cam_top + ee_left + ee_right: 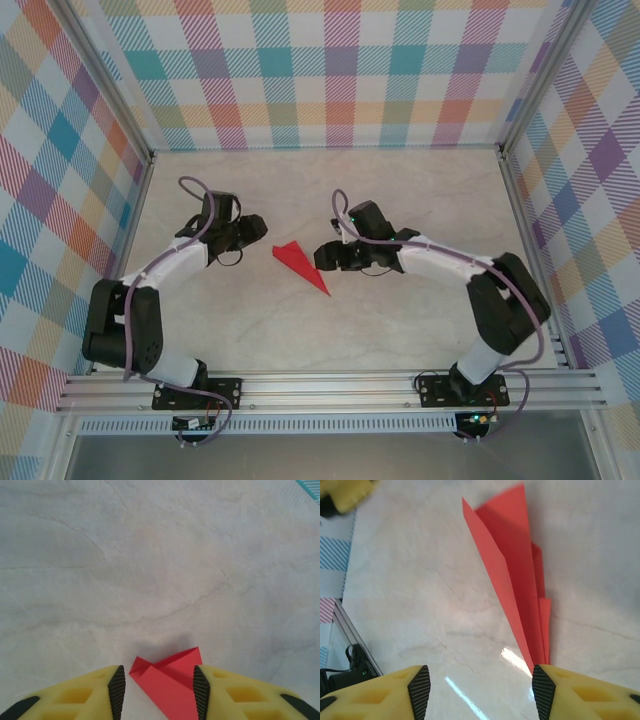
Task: Fold a paper plane with a square sheet of paper (pick it up from the middle)
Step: Fold the wing for the fifth time at the center of the table, then turn over a paper plane at the center of the table.
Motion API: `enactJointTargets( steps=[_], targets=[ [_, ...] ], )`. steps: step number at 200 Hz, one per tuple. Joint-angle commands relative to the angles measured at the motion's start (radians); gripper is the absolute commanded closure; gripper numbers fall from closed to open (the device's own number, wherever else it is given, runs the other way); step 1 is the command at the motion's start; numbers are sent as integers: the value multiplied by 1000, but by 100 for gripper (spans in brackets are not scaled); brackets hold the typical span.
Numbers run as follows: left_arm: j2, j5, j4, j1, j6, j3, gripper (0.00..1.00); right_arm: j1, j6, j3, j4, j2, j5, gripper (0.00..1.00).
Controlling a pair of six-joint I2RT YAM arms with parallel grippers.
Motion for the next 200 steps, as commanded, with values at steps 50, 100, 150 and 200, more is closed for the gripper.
enactJointTargets(
  steps=[50, 100, 150, 200],
  targets=[
    [-91, -325, -223, -300, -112, -1, 20, -31, 45, -152, -129, -250, 527, 9],
    [93, -469, -290, -454, -247, 128, 14, -46, 47, -220, -138, -300, 610, 0],
    [343, -599, -465, -532, -339, 351, 22, -60, 40, -256, -147, -317, 635, 0],
    [353, -558, -424, -539, -454, 325, 44, -64, 31, -261, -155, -322, 638, 0]
  ],
)
